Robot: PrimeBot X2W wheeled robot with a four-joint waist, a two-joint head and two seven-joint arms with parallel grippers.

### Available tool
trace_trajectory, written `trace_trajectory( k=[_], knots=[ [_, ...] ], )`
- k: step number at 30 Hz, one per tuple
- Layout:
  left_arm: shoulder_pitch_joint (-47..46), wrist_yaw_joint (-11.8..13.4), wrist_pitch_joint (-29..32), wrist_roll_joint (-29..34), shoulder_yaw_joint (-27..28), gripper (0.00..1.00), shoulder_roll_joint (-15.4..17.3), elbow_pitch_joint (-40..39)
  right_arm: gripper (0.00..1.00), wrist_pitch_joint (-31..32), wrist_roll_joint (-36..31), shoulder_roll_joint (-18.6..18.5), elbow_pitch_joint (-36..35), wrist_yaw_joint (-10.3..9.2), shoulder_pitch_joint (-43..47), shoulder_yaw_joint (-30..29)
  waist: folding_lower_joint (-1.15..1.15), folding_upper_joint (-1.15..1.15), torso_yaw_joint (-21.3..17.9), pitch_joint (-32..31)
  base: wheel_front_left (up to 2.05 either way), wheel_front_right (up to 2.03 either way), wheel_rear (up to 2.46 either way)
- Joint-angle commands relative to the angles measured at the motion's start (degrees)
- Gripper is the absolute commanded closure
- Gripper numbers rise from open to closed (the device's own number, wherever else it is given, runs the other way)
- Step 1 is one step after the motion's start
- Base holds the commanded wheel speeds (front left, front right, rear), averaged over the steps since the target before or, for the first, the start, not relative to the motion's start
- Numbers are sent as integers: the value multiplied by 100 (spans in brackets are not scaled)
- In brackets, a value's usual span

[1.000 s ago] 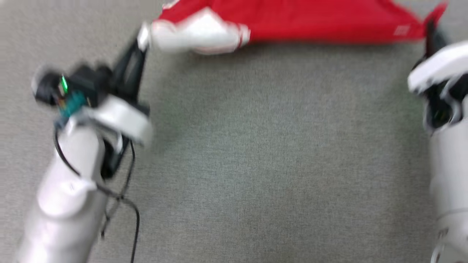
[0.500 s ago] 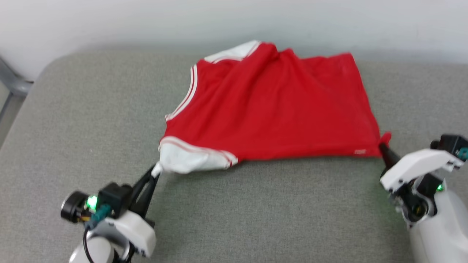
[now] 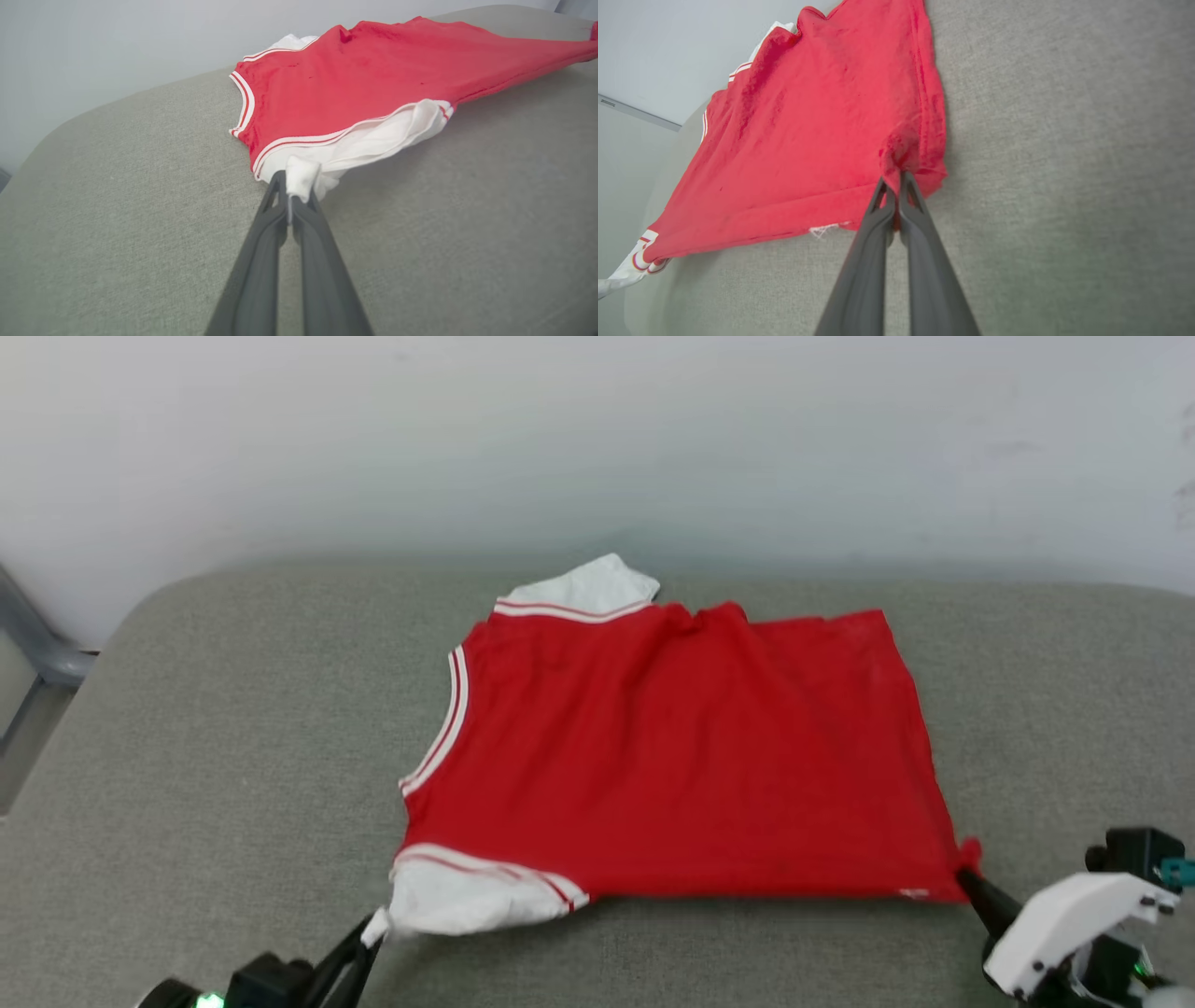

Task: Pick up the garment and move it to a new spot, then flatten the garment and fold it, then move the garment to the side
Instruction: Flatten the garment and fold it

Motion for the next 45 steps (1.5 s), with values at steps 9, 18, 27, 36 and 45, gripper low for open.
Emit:
trace_trajectory(
  k=[9,18,27,36,45],
  knots=[
    [1154,-26,555,-240,-244,100,329,-1006,100,1203,-90,-67,-1362,-5,1397,-286,1,-1,148,-282,0,0,0],
    [1537,15,734,-215,-332,100,567,-1700,100,2160,-16,-107,-2559,-5,1985,-493,1,-1,179,-216,0,0,0],
    [575,52,687,-211,-5,100,726,-2088,100,2769,-97,-54,-3345,-5,1405,-819,1,-1,194,192,0,0,0],
    [-484,-65,925,-235,-175,100,632,-1505,100,2872,-441,-104,-3001,-5,617,-610,1,-1,139,891,0,0,0],
    [-1544,-156,861,-225,-503,100,466,-530,100,2765,-658,-206,-2495,-5,41,-509,1,-1,193,1383,0,0,0]
  ],
)
